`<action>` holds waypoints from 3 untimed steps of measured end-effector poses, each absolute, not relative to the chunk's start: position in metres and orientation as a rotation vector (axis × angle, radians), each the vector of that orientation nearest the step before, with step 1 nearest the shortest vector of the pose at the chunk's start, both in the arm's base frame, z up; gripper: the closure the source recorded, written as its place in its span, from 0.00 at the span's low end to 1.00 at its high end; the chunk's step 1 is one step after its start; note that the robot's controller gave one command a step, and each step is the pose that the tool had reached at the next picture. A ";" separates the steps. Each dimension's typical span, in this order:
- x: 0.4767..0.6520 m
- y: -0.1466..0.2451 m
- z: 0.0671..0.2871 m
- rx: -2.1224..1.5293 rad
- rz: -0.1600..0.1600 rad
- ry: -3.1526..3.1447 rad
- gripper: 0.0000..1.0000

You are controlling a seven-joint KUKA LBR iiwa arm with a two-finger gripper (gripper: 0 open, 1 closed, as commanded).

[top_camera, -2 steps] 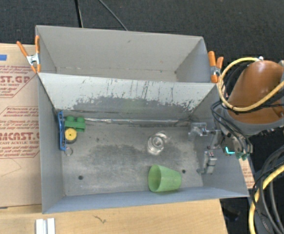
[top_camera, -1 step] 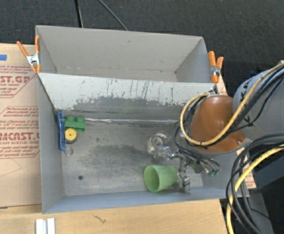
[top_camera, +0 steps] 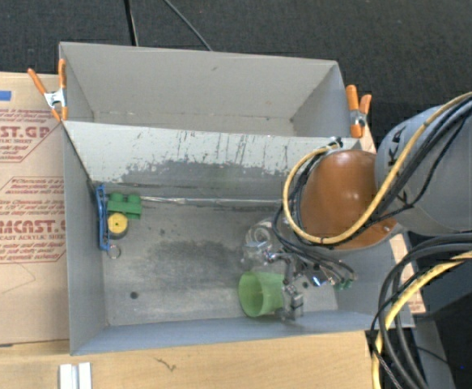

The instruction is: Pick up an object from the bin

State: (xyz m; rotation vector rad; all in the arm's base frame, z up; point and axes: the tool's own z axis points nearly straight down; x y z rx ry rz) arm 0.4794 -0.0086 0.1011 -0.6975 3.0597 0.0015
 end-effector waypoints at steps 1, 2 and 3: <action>0.481 0.005 0.110 -0.731 0.001 3.054 0.00; 0.485 -0.014 0.071 -0.724 -0.002 3.039 0.00; 0.484 -0.046 0.073 -0.547 0.000 3.075 0.00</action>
Offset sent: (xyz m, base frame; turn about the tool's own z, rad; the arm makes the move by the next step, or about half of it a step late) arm 0.0017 0.0124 0.0096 -0.0210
